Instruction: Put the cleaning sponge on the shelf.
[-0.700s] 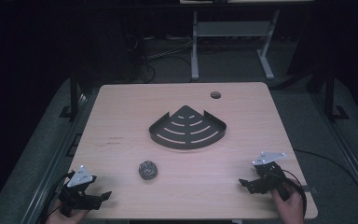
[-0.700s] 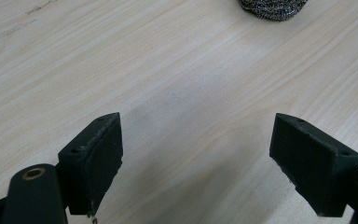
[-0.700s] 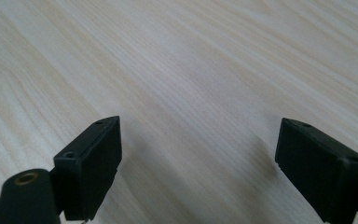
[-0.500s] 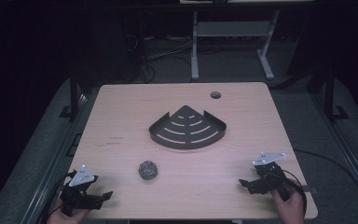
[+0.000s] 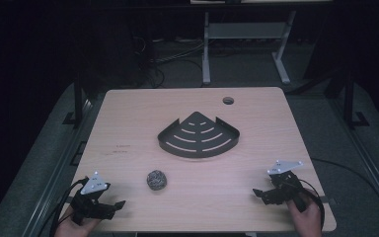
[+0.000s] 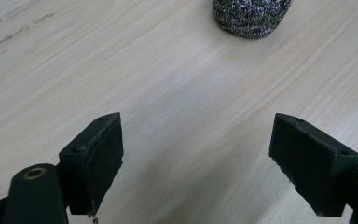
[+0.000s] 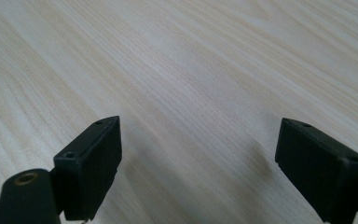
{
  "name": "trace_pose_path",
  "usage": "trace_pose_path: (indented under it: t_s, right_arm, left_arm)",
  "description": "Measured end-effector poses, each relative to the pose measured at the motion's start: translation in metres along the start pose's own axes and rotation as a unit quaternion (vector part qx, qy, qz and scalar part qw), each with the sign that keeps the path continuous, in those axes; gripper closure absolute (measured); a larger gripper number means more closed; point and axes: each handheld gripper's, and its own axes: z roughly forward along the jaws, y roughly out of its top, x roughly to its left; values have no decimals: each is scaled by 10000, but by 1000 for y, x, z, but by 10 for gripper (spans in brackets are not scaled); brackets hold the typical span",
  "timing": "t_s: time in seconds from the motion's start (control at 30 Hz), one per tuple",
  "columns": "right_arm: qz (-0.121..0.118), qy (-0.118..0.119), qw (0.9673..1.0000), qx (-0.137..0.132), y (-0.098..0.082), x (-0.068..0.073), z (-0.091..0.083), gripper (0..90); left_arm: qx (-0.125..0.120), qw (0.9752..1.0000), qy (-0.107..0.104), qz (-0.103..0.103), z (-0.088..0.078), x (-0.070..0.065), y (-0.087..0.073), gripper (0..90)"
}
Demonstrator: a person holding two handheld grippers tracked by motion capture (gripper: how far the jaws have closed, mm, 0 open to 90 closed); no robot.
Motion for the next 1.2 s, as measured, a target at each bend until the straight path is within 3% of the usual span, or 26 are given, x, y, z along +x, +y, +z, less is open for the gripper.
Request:
trace_pose_path:
  t_s: [0.33,0.53,1.2]
  right_arm:
    - [-7,-8,10000,9,1,1,0,141]
    - [-9,9,10000,0,2,1,1,140]
    - [-76,60,10000,15,7,3,5,141]
  left_arm:
    - [106,9999,-30,114,2,-5,10,169]
    - [142,9995,-23,293,2,-10,23,169]
    - [281,9960,-315,782,21,-25,68,170]
